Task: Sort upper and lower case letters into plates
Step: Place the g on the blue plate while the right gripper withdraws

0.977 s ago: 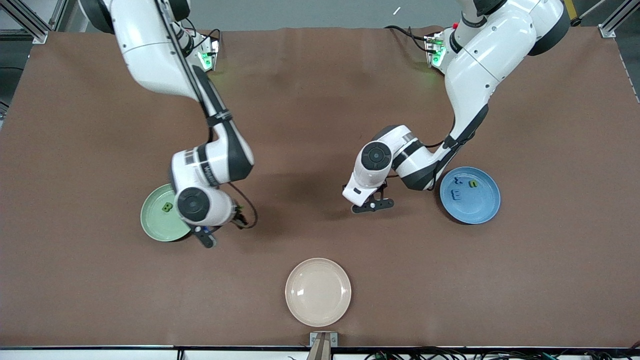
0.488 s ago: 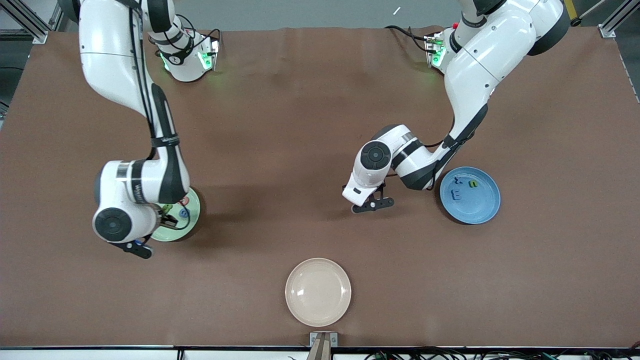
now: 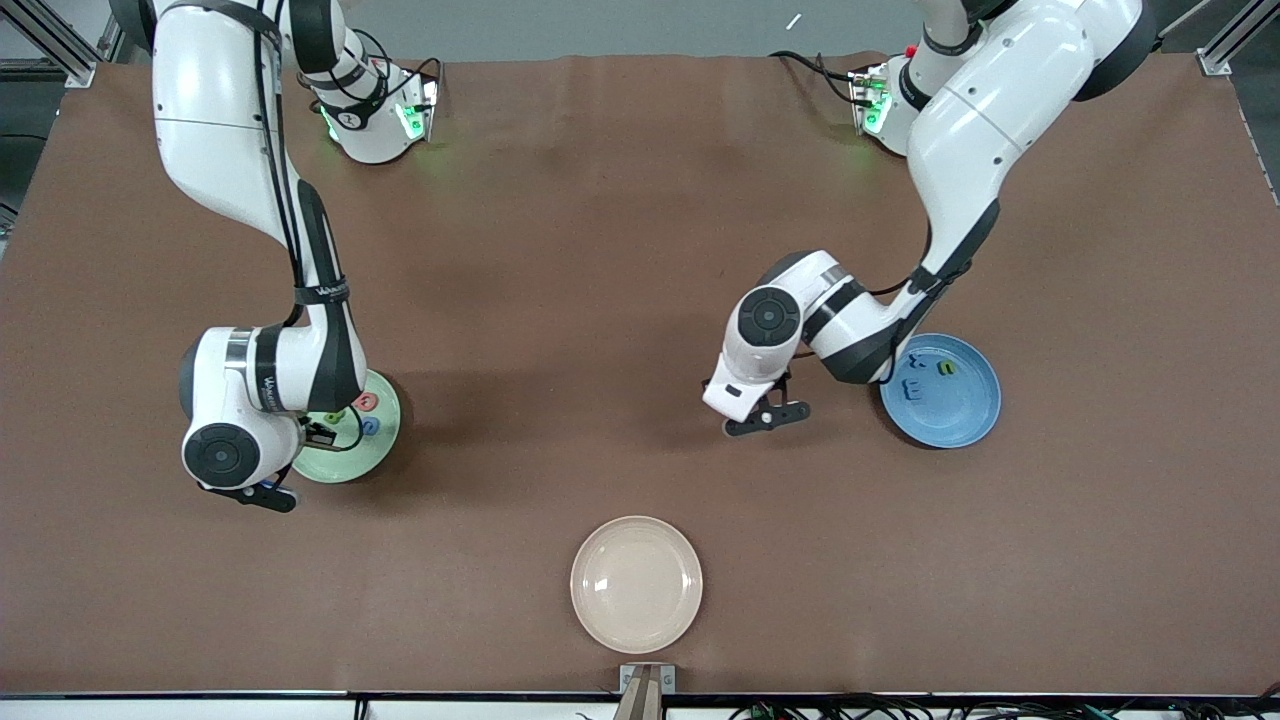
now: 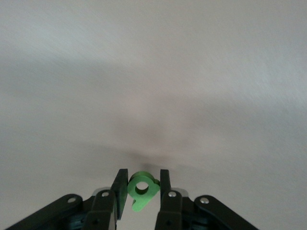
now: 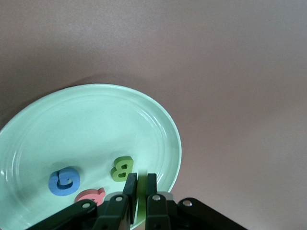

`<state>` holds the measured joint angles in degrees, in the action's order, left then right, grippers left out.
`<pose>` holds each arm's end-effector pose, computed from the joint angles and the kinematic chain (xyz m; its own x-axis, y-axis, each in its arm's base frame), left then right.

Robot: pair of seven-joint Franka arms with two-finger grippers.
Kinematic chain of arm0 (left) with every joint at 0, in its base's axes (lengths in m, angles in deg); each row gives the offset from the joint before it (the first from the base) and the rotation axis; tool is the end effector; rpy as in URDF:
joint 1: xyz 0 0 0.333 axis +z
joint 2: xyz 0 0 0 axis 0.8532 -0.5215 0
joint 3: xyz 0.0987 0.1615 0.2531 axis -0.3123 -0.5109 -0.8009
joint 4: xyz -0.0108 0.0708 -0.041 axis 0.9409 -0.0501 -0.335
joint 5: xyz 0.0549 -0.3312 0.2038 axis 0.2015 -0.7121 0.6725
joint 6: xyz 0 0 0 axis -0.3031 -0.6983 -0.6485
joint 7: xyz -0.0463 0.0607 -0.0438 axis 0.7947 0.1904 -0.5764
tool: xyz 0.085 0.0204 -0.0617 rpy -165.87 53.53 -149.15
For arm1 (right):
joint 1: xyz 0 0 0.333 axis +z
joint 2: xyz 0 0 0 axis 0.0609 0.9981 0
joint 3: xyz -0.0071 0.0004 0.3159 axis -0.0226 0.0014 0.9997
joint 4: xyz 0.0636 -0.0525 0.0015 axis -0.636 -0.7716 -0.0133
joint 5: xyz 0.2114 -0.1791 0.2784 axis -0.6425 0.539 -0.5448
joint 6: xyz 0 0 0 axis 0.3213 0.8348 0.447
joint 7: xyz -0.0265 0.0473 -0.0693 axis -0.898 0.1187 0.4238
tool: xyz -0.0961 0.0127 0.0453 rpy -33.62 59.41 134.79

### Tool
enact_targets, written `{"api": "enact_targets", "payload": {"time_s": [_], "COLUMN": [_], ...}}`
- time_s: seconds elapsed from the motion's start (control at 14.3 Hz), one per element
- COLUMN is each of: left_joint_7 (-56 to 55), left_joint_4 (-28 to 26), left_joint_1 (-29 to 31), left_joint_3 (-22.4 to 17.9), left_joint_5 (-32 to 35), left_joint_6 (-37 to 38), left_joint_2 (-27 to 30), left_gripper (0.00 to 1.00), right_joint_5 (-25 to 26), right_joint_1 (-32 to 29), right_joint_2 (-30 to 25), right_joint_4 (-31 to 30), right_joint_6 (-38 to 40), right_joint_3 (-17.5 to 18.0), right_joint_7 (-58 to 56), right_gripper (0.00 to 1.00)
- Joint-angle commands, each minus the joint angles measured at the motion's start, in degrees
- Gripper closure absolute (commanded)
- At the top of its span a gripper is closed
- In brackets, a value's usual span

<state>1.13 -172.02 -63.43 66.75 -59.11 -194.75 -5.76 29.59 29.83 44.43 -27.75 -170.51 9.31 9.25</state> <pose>0.5655 -0.3613 0.2163 0.9779 0.2076 -0.0242 0.2058 -0.9767 -0.0614 0.6691 0.0440 0.2378 0.9104 -0.3527 -0.2165 -0.2522 -0.8876 0.3855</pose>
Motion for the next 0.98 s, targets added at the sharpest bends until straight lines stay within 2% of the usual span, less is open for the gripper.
{"api": "enact_targets", "payload": {"time_s": [0.0,0.21,0.42,0.63,0.91], "left_joint_7": [6.5,16.3,27.0,33.7,35.9], "left_joint_4": [-4.4,-10.5,-13.9,-14.0,-14.3], "left_joint_1": [7.8,22.2,34.5,39.9,43.8], "left_joint_3": [3.7,10.6,14.6,14.6,14.5], "left_joint_5": [-0.5,-0.4,-0.2,0.5,6.8], "left_joint_6": [2.5,2.6,2.6,2.5,0.3], "left_joint_2": [6.2,9.2,9.9,9.1,5.2], "left_gripper": [0.89,0.89,0.89,0.89,0.89], "right_joint_5": [0.3,-2.1,-3.4,-4.7,-5.3], "right_joint_1": [-0.1,-0.1,-0.2,-0.2,-0.1], "right_joint_2": [-0.8,-0.9,-0.9,-1.0,-3.0], "right_joint_4": [-0.3,-0.2,-0.6,-0.7,-0.3], "right_joint_6": [0.0,0.0,0.0,0.0,0.3], "right_joint_3": [0.2,0.2,0.2,0.2,0.3], "right_joint_7": [0.4,0.6,0.6,0.6,-3.3], "right_gripper": [0.00,0.00,0.00,0.00,0.00]}}
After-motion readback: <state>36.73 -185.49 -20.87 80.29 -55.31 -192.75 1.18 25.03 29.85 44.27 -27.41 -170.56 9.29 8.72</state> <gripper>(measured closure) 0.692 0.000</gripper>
